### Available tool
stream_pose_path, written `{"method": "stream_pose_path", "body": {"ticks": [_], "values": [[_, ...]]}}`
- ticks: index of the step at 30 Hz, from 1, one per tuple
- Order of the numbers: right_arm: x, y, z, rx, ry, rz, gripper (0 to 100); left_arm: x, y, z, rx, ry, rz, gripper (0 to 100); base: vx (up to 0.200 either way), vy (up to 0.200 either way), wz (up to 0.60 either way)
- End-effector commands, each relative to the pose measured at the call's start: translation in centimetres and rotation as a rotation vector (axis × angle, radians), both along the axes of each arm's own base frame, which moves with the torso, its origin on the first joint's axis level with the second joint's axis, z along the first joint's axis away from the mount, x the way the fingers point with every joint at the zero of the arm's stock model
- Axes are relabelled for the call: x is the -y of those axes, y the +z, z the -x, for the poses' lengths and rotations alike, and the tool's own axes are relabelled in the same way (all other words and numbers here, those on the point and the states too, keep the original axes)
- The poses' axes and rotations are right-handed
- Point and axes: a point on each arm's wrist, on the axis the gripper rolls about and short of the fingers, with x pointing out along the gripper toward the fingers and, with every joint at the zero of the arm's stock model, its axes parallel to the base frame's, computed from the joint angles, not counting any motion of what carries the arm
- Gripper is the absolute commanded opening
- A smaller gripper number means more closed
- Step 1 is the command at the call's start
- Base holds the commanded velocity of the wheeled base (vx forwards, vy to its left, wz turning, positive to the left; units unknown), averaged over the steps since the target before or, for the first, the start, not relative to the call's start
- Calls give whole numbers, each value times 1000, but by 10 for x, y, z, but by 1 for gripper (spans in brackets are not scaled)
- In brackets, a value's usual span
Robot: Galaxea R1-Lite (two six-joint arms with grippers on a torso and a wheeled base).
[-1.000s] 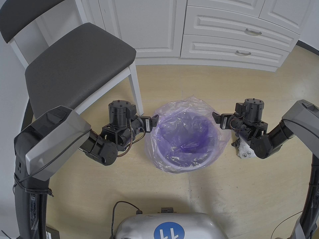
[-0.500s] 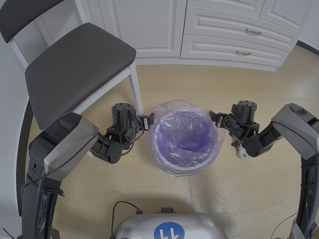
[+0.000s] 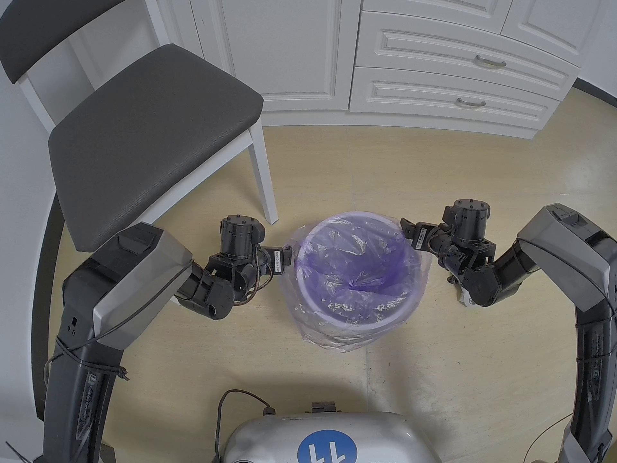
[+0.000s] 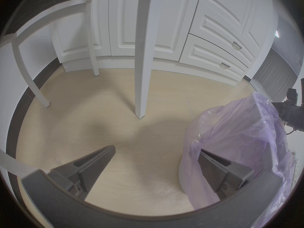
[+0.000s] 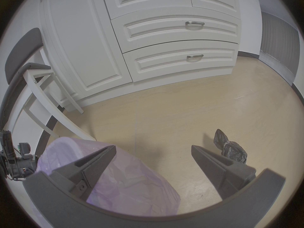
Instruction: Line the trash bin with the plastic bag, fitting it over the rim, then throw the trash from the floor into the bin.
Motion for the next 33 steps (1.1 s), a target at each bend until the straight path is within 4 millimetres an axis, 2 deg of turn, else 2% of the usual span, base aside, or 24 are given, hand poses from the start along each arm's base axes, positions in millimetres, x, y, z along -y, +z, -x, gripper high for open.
{"method": "stream_pose_path", "body": {"ticks": [1, 3, 7, 9, 13, 17, 20, 23, 25, 26, 27, 30, 31, 33], "values": [[0, 7, 2, 16, 1, -5, 100, -1, 2, 0, 2, 2, 2, 100, 0, 0, 0], [1, 15, 5, 28, 1, -8, 100, -3, 7, 5, -6, 2, -3, 100, 0, 0, 0], [4, 34, 15, 46, 0, -12, 100, -5, 49, 36, 14, -33, -4, 100, 0, 0, 0], [5, 39, 19, 50, 0, -11, 100, -5, 63, 44, 34, -36, -1, 100, 0, 0, 0], [8, 51, 30, 59, 8, -9, 100, -11, 79, 55, 58, -44, -32, 100, 0, 0, 0], [15, 47, 30, 31, -2, 39, 100, -14, 90, 66, 72, -55, -41, 100, 0, 0, 0], [25, 37, 32, -64, -12, 104, 100, -3, 97, 81, 77, -94, -36, 100, 0, 0, 0], [31, 30, 36, -144, -12, 156, 100, 9, 98, 95, 72, -137, -31, 100, 0, 0, 0], [34, 19, 38, -199, -5, 198, 100, 25, 91, 108, 61, -184, -32, 100, 0, 0, 0], [34, 19, 38, -199, -5, 198, 100, 25, 91, 108, 61, -184, -32, 100, 0, 0, 0], [35, 8, 35, -225, 1, 218, 100, 37, 85, 116, 61, -216, -33, 100, 0, 0, 0], [35, -4, 33, -251, 8, 231, 100, 47, 74, 120, 45, -241, -42, 100, 0, 0, 0], [35, -13, 32, -275, 17, 247, 100, 53, 64, 121, 25, -256, -53, 100, 0, 0, 0], [34, -20, 32, -290, 30, 261, 100, 60, 52, 122, 1, -269, -68, 100, 0, 0, 0]]}}
